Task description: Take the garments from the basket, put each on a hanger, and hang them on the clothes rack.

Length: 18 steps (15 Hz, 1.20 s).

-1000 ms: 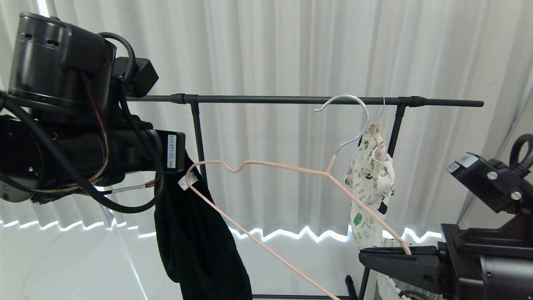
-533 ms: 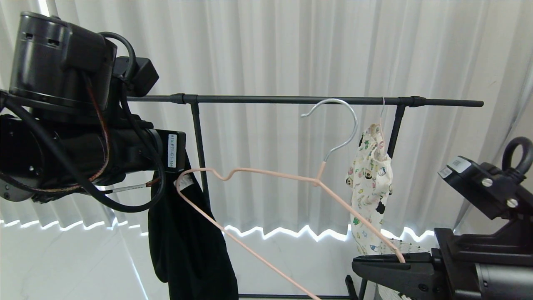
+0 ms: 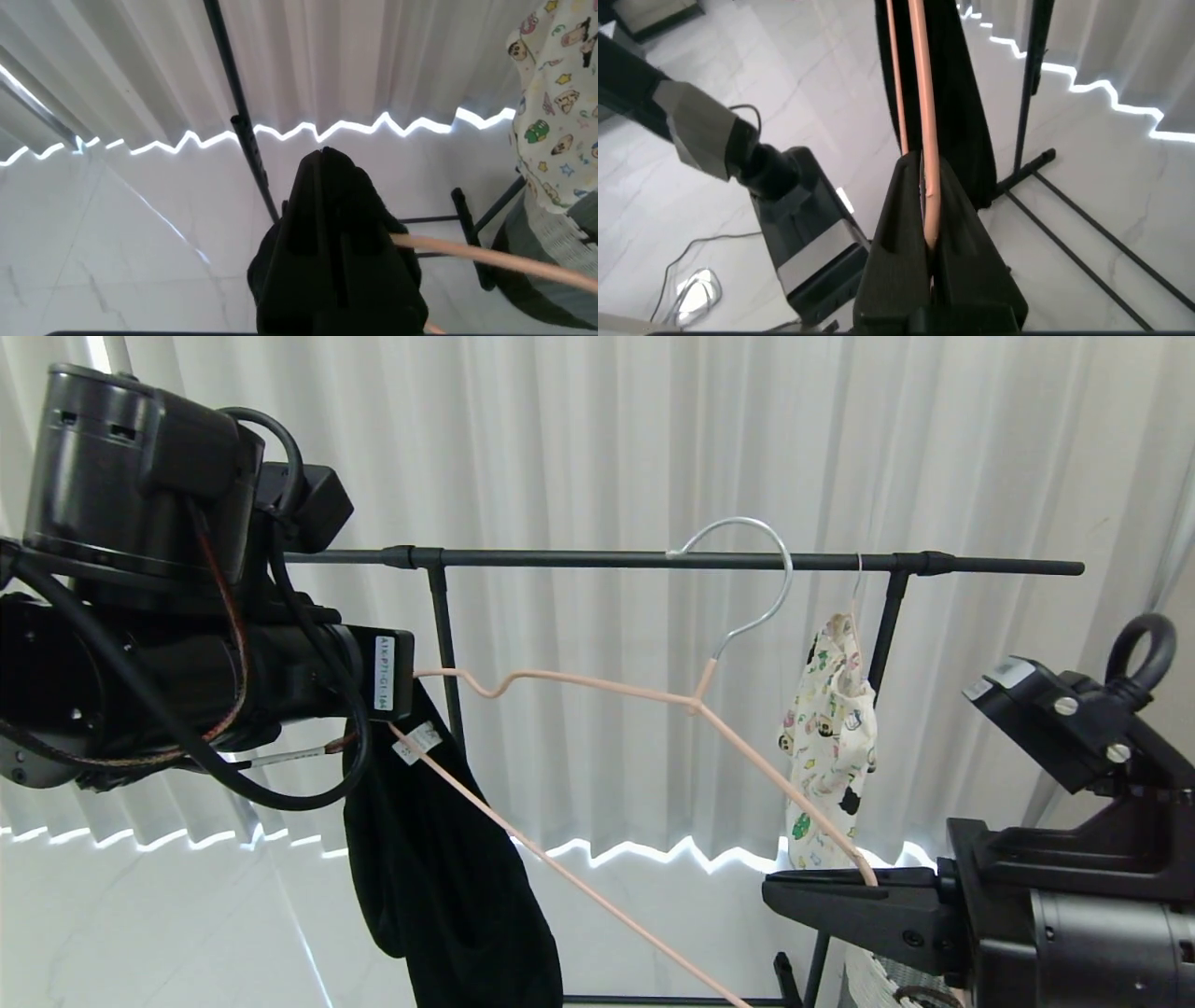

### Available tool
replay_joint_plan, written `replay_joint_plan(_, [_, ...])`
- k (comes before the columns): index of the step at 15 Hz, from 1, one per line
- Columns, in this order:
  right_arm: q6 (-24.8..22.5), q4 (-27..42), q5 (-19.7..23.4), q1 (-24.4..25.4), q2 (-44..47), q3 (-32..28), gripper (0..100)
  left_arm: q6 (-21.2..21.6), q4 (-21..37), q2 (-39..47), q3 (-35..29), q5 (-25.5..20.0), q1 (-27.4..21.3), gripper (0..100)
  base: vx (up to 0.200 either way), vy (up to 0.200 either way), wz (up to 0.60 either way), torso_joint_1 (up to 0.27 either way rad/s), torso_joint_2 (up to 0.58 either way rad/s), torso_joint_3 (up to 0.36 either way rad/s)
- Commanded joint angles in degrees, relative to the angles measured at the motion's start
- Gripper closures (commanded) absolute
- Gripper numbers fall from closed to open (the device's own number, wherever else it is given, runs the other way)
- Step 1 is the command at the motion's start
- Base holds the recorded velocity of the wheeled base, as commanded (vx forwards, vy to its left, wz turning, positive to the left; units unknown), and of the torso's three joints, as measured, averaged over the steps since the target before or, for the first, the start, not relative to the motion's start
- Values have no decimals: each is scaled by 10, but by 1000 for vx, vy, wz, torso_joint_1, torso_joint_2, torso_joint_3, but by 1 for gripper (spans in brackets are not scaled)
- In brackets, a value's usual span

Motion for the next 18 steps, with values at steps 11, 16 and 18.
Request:
replay_joint_plan(11, [-17,-4,4,-1,102,-58,100,-19,0,-14,-7,7,-103,100,0,0,0,0,0,0])
replay_joint_plan(16, [-31,-24,3,10,132,-74,100,-18,0,-2,-30,3,-177,100,0,0,0,0,0,0])
replay_joint_plan(18, [-31,-37,2,17,142,-76,100,-18,0,12,-49,3,-196,100,0,0,0,0,0,0])
